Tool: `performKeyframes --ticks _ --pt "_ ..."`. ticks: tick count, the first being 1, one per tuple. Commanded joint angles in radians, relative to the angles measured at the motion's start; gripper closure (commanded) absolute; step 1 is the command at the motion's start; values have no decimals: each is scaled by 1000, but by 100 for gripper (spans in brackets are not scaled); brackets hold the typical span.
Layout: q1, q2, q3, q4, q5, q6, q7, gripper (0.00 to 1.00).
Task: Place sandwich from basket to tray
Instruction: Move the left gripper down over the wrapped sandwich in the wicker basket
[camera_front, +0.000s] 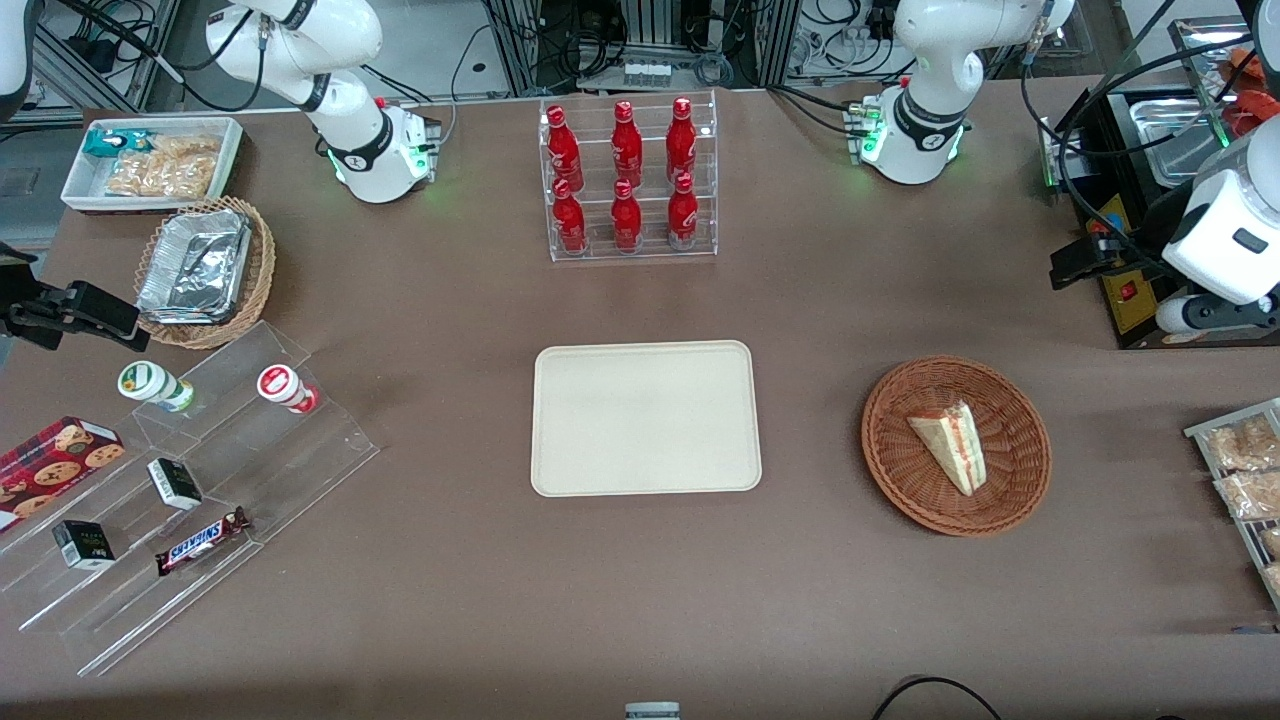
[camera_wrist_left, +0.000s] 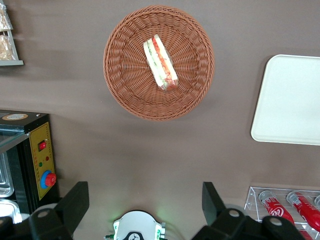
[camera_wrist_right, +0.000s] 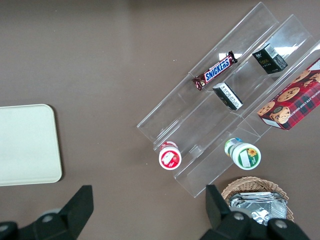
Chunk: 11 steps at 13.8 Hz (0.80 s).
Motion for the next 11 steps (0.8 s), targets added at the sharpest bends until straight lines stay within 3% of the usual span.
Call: performKeyframes --ticks 1,5,11 --pt "7 2 -5 6 14 -7 14 0" --pt "21 -2 2 5 15 -13 123 0" --pt "46 96 4 -14 14 2 68 0"
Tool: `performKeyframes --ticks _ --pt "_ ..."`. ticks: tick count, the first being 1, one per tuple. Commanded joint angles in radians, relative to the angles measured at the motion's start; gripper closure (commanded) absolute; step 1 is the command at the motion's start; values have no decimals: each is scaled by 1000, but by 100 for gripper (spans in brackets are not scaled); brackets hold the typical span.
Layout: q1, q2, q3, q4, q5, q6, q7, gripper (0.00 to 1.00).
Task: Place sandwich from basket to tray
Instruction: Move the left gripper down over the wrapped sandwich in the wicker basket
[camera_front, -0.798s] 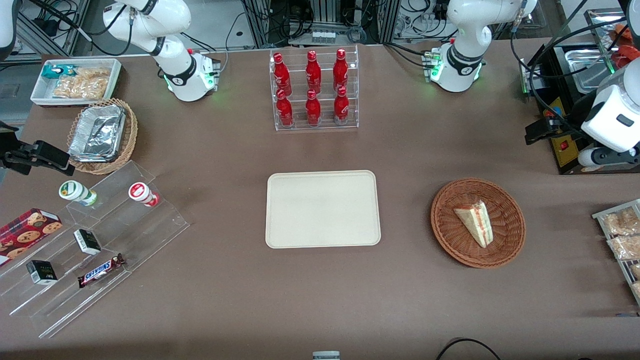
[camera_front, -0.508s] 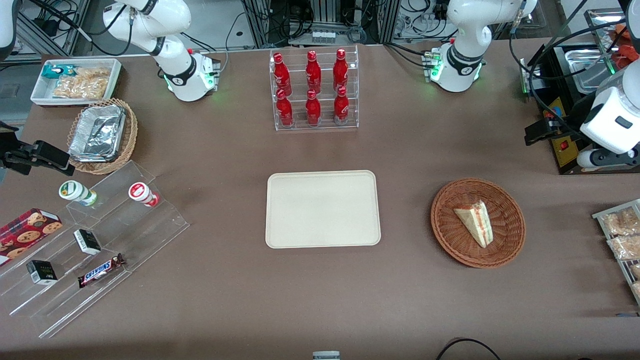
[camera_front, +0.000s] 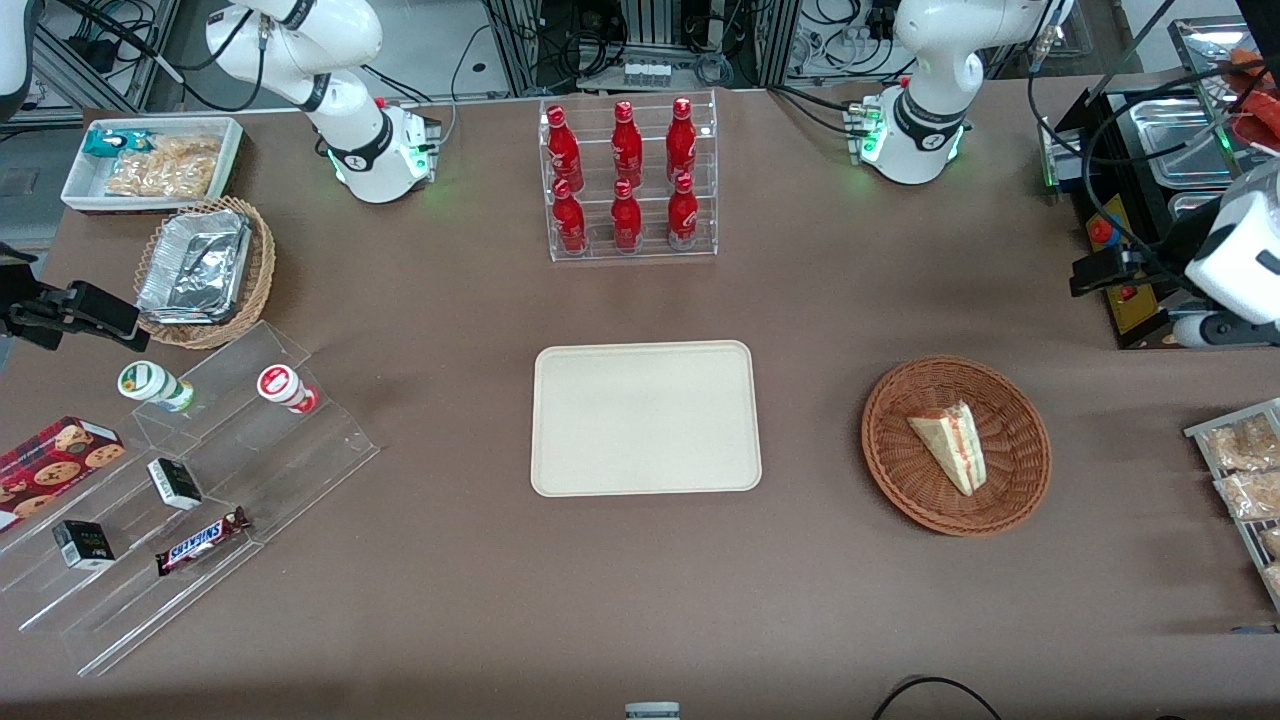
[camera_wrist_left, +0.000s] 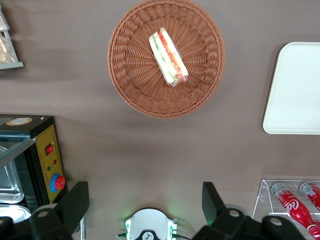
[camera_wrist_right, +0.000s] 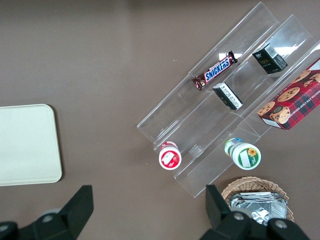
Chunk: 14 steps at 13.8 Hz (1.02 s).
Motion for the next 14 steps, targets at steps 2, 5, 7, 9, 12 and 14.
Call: performKeyframes --ticks 2,5,7,9,12,14 --pt "2 128 -10 -4 17 75 -103 0" --pt "5 231 -7 -44 20 216 -248 0" --pt "-3 295 -7 -45 29 290 -380 0" --pt "-6 339 -7 -65 58 349 -437 0" --pt "-39 400 -9 -105 66 486 -577 0" --pt "-44 400 -9 -157 66 555 -594 0"
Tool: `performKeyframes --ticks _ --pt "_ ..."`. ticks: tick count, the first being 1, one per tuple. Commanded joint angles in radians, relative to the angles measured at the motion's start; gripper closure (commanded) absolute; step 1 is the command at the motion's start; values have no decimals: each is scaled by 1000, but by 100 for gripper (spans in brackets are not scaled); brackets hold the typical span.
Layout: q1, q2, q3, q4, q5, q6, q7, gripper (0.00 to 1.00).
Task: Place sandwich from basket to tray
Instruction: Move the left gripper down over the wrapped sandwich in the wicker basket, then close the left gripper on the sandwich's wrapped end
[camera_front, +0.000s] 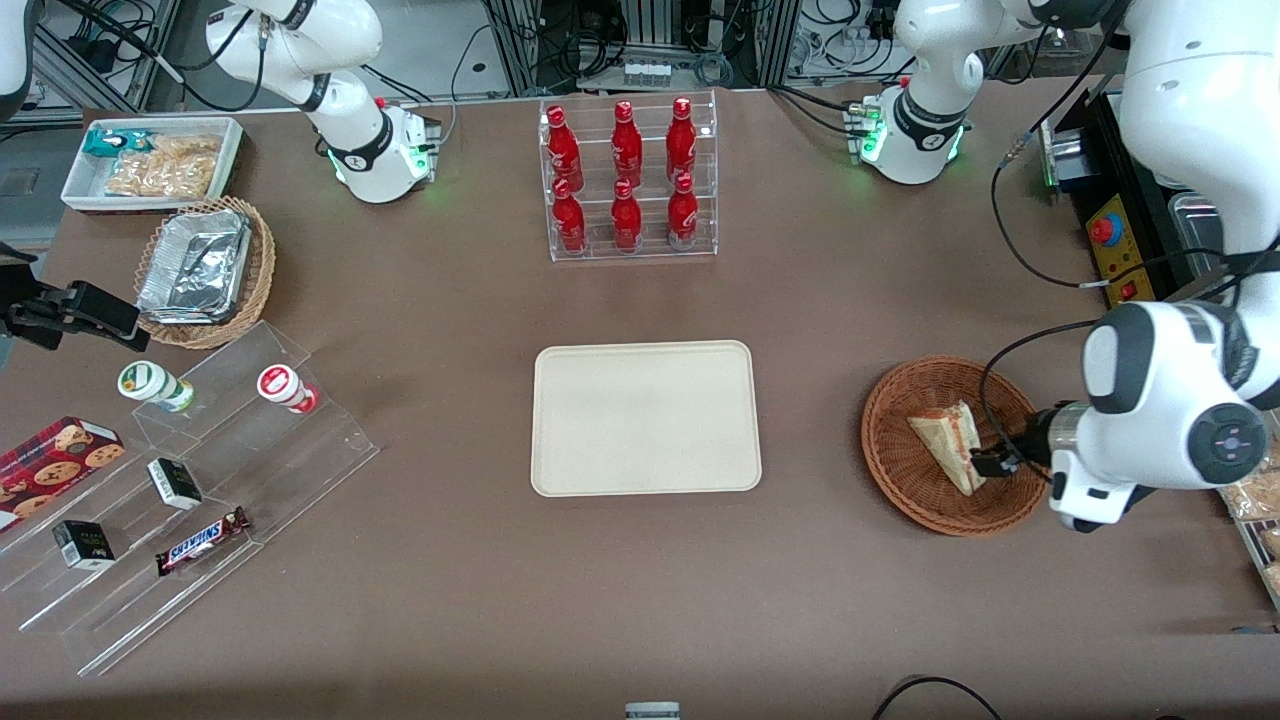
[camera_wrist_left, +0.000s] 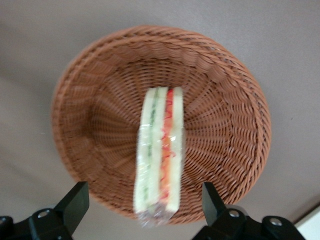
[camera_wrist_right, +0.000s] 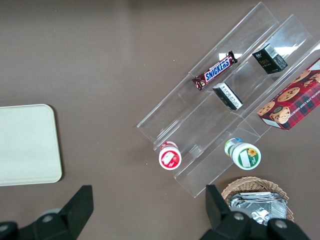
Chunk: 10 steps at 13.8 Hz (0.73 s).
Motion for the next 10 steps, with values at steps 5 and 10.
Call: performKeyframes --ticks 5,10 --pt "-37 -28 0 -176 18 191 -87 0" --pt "-35 -34 0 -219 18 213 -84 1"
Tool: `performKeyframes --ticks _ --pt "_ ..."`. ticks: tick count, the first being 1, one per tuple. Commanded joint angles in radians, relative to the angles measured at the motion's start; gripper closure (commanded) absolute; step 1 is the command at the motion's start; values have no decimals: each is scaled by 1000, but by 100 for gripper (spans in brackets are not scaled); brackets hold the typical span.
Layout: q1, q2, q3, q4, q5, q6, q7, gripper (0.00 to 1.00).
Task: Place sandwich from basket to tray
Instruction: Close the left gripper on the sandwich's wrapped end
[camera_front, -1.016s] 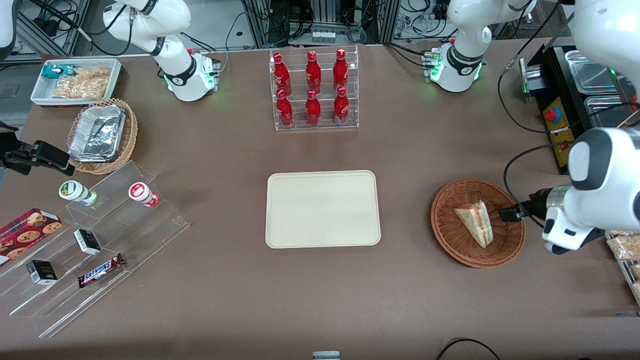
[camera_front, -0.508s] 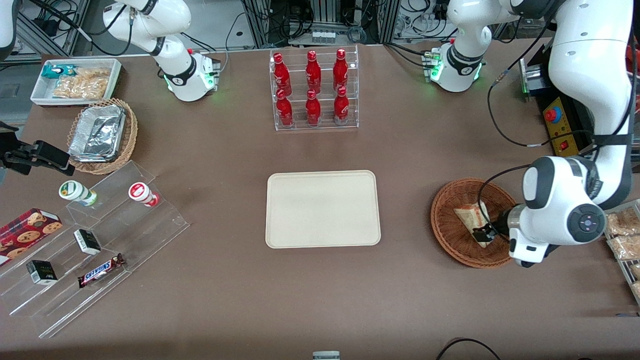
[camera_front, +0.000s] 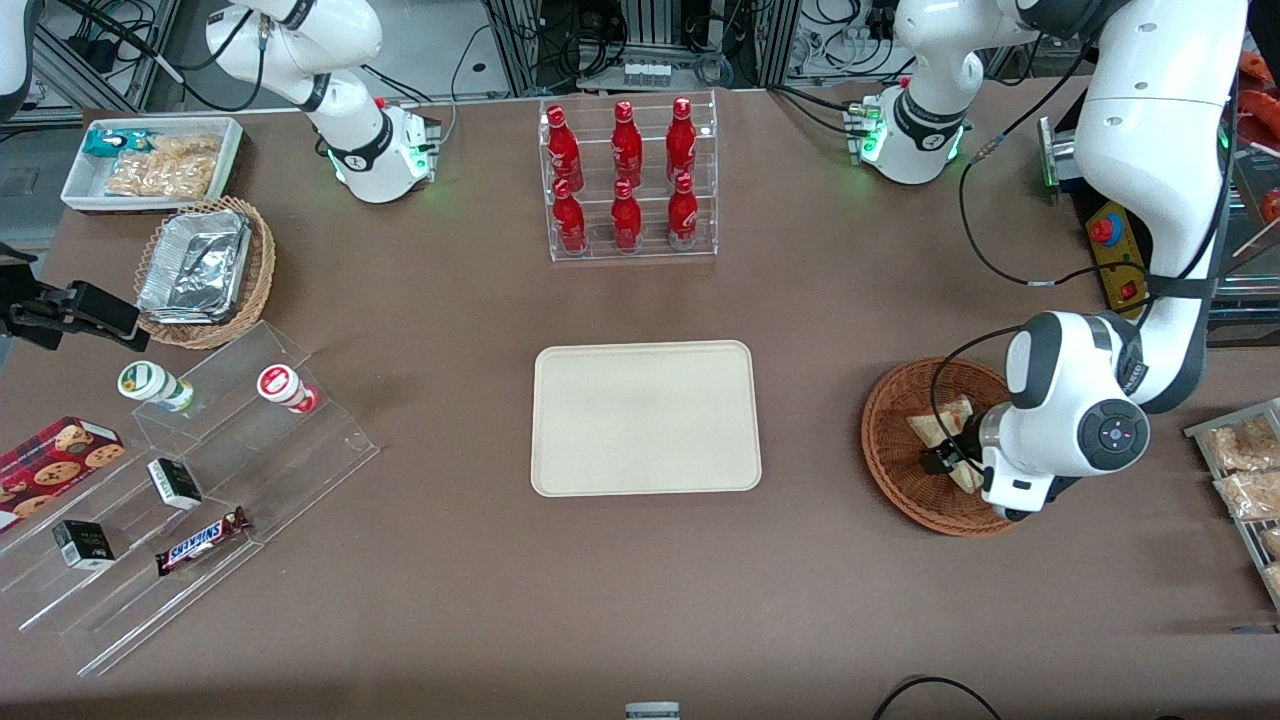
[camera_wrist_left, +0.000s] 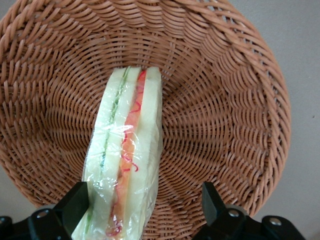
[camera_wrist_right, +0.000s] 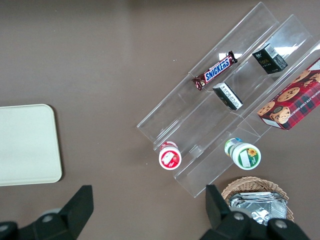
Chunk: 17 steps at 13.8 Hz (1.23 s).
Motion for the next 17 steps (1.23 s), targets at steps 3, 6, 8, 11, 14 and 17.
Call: performKeyframes --ticks 3,6,8,11,14,17 --pt "9 -34 2 -57 14 40 -9 2" --pt "10 -37 2 -17 14 29 -4 2" --pt "10 -39 2 2 15 19 -4 2" --pt "12 -37 4 0 26 -6 5 2" --pt "13 -30 18 -42 35 18 -7 2" --pt "13 -19 25 -60 28 49 -15 2"
